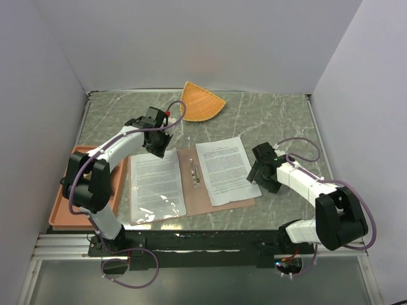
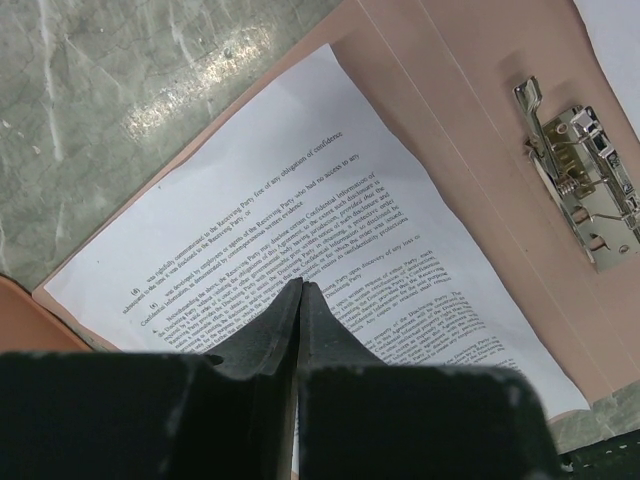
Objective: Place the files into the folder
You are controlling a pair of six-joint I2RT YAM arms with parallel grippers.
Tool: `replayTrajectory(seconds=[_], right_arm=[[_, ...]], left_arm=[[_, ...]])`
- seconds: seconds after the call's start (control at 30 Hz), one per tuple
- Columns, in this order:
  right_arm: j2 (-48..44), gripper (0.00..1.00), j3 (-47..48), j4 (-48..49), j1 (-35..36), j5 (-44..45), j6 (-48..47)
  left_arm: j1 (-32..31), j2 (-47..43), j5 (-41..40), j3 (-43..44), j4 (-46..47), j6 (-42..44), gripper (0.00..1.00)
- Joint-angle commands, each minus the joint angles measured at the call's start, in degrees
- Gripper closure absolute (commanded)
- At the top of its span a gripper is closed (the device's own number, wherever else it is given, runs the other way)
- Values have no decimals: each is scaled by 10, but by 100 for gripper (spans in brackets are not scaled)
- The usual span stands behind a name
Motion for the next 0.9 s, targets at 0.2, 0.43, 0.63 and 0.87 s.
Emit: replayTrajectory(seconds=[0.2, 0.43, 0.63, 0.87], right_arm=[[-9, 37, -39, 29, -2, -55, 18], [-13, 68, -69, 60, -1, -86, 14], [-99, 100, -109, 69, 6, -97, 22], [-180, 100, -126, 54, 20, -110, 25]], left_arm=[[1, -24, 1, -7, 0, -5, 93], [1, -22, 4, -16, 7, -8, 92], [2, -17, -12, -18, 7, -4, 92], [2, -13, -7, -15, 8, -9, 92]])
